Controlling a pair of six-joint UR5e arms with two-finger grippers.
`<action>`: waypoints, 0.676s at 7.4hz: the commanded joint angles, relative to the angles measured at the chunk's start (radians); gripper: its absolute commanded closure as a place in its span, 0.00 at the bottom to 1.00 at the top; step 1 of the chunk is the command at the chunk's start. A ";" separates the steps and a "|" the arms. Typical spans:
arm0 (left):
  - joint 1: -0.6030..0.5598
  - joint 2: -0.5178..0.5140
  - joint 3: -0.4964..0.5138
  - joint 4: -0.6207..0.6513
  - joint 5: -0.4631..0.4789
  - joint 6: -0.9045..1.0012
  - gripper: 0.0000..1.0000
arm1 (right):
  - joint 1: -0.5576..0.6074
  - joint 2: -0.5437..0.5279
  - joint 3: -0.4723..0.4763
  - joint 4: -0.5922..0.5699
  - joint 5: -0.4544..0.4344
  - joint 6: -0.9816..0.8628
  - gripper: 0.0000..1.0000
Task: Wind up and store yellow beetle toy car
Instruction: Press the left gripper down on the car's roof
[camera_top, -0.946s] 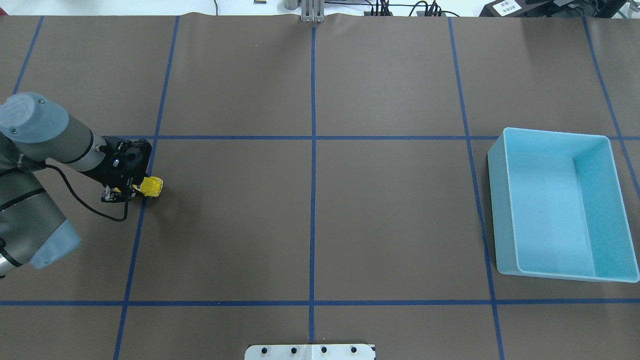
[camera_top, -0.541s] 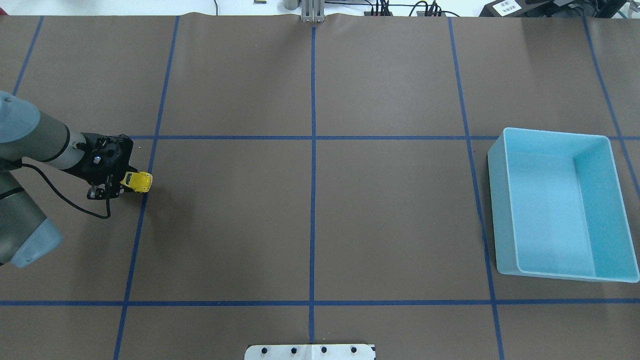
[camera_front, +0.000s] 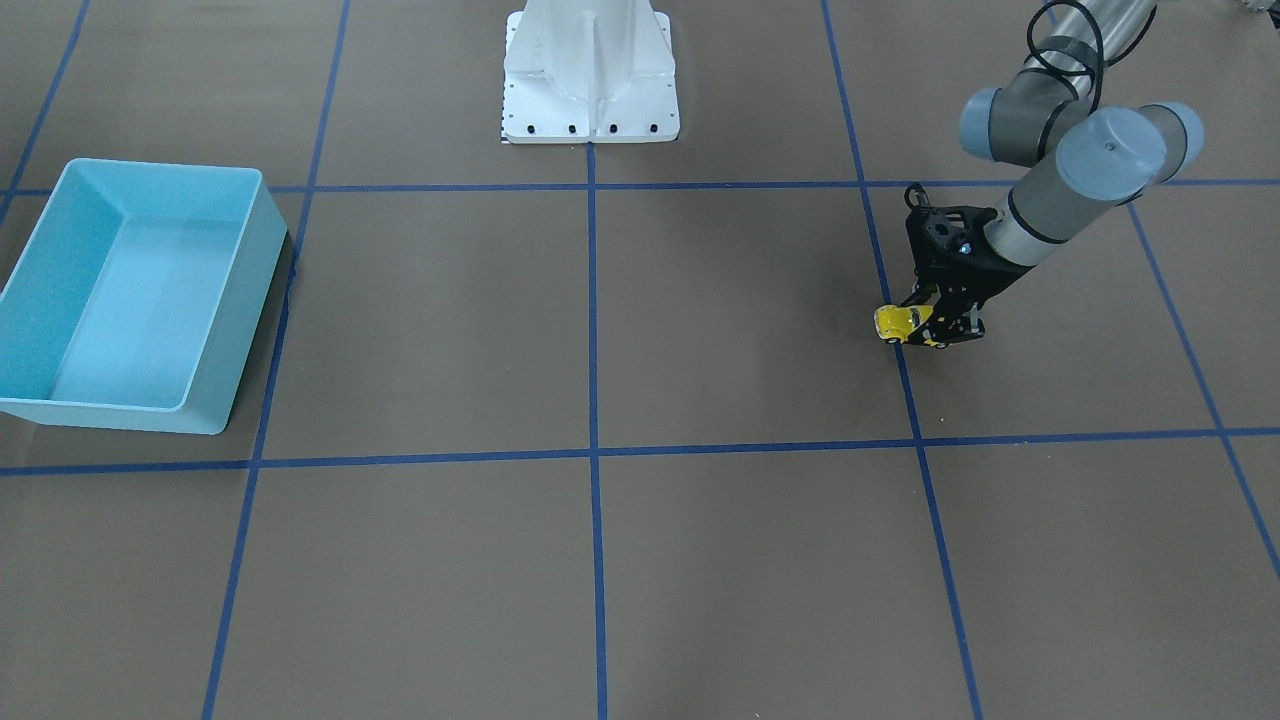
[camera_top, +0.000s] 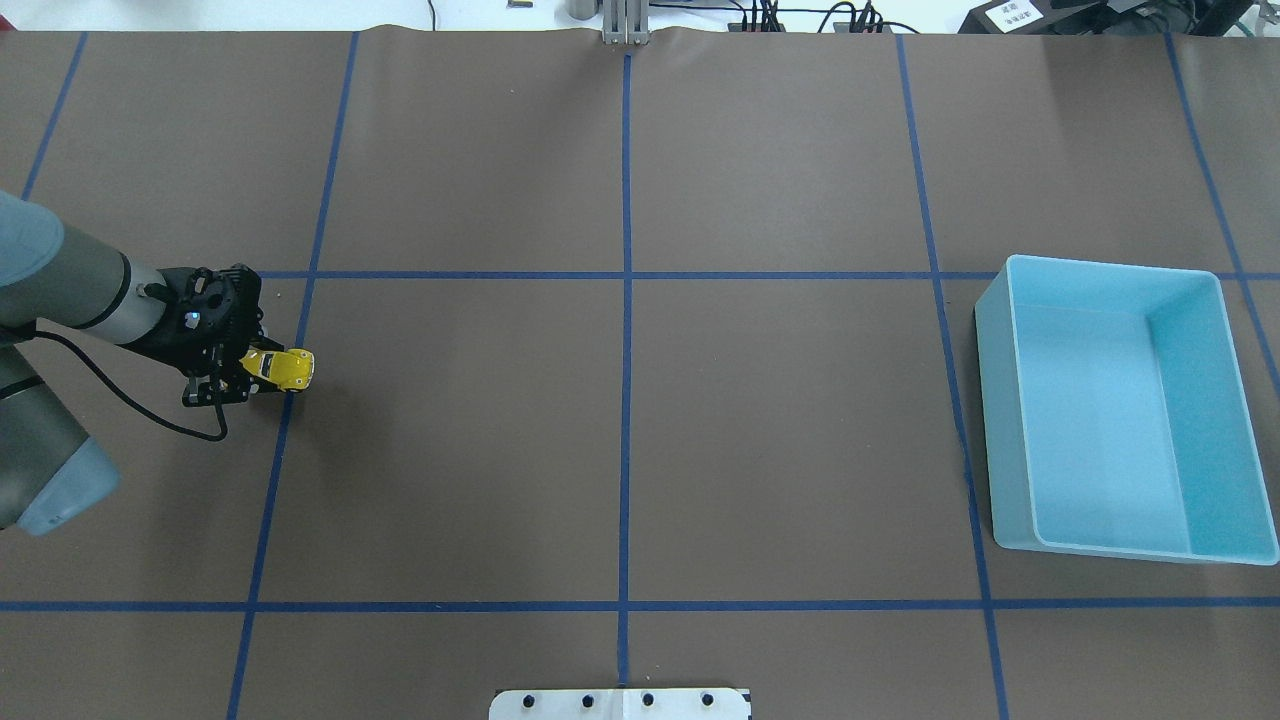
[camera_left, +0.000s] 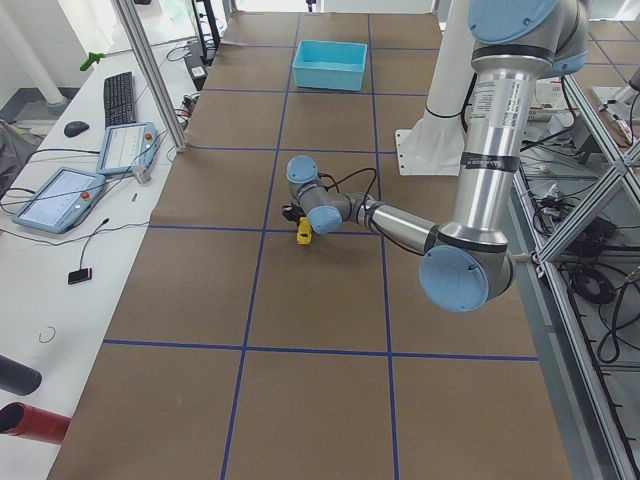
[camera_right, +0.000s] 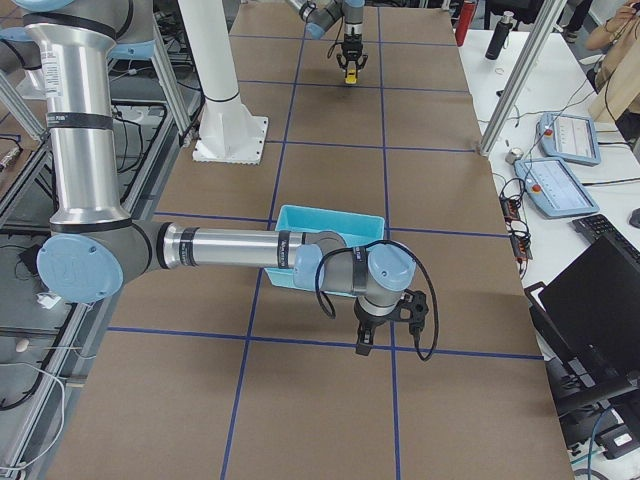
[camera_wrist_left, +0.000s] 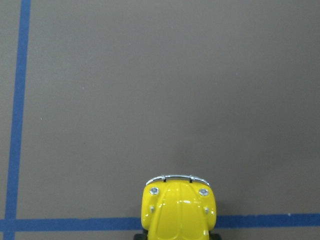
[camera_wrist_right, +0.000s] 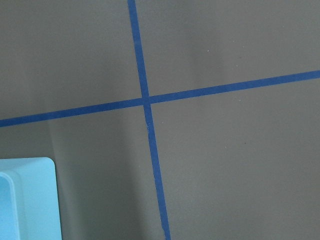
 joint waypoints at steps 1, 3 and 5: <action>0.001 -0.002 0.022 -0.039 -0.027 -0.040 1.00 | 0.000 0.001 0.002 0.000 -0.004 0.000 0.00; 0.002 -0.006 0.022 -0.041 -0.027 -0.040 1.00 | 0.000 0.001 0.002 0.000 -0.002 -0.002 0.00; 0.002 -0.006 0.069 -0.089 -0.043 -0.039 1.00 | 0.000 0.001 0.002 0.000 -0.002 0.000 0.00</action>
